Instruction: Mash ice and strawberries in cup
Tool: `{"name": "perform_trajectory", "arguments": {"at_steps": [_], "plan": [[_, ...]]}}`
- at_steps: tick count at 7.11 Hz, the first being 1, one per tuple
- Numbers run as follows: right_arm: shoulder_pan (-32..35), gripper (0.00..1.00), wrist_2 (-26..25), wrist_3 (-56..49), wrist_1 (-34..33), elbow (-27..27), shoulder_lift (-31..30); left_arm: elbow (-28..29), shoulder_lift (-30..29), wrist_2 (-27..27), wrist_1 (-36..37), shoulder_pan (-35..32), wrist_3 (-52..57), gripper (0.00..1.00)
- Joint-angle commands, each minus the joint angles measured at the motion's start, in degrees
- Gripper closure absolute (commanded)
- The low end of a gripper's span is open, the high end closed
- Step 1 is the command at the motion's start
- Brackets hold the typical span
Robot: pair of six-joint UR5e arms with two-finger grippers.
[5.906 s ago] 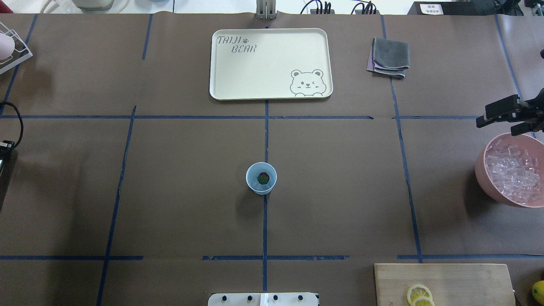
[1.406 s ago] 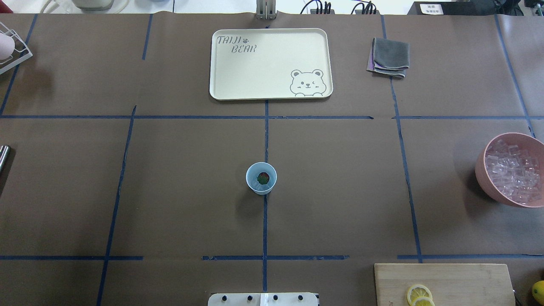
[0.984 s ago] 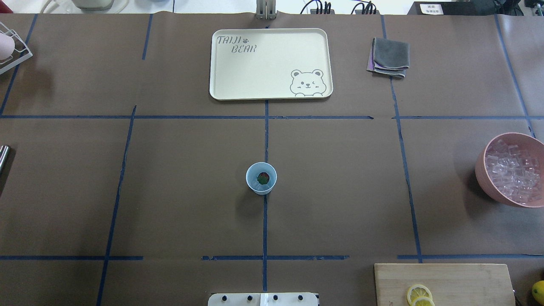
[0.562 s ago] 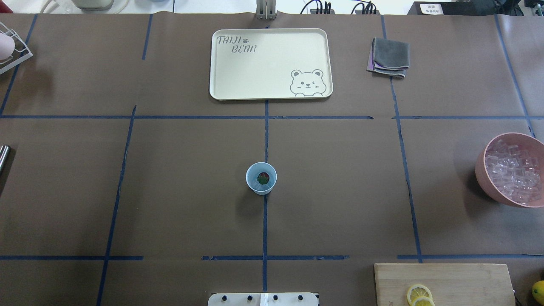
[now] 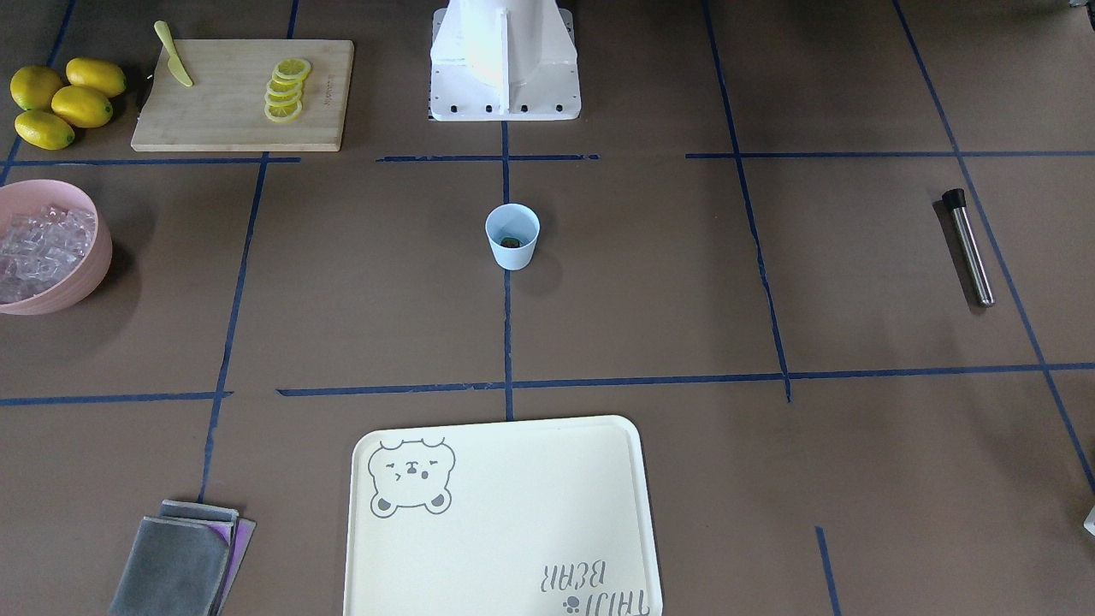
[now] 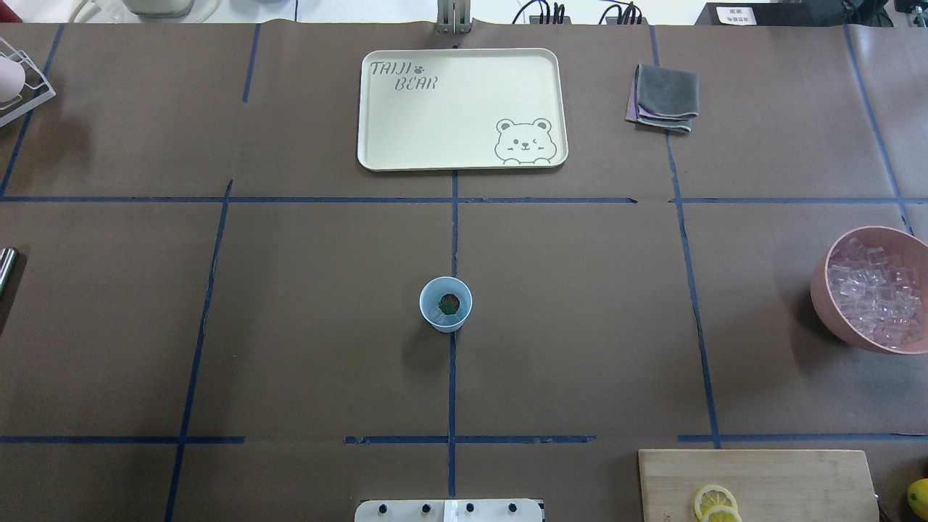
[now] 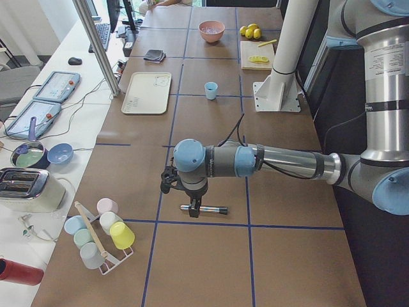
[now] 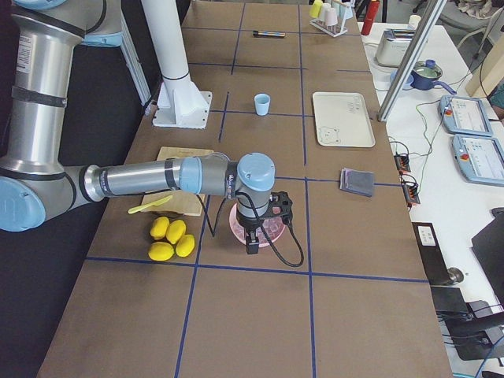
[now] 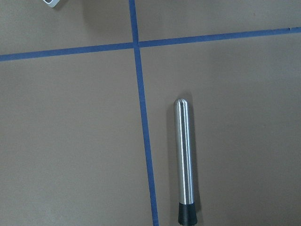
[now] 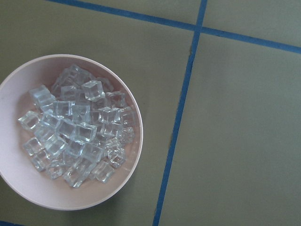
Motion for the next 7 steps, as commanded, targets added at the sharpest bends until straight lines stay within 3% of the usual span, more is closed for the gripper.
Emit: {"name": "perform_trajectory", "arguments": {"at_steps": [1, 7], "plan": [[0.45, 0.01, 2.71, 0.12, 0.0, 1.49, -1.97, -0.4, 0.53, -0.35, 0.18, 0.15, -0.09, 0.0], [1.14, 0.01, 2.12, -0.5, 0.61, 0.96, -2.7, -0.4, 1.94, 0.27, 0.0, 0.06, -0.09, 0.0]]}}
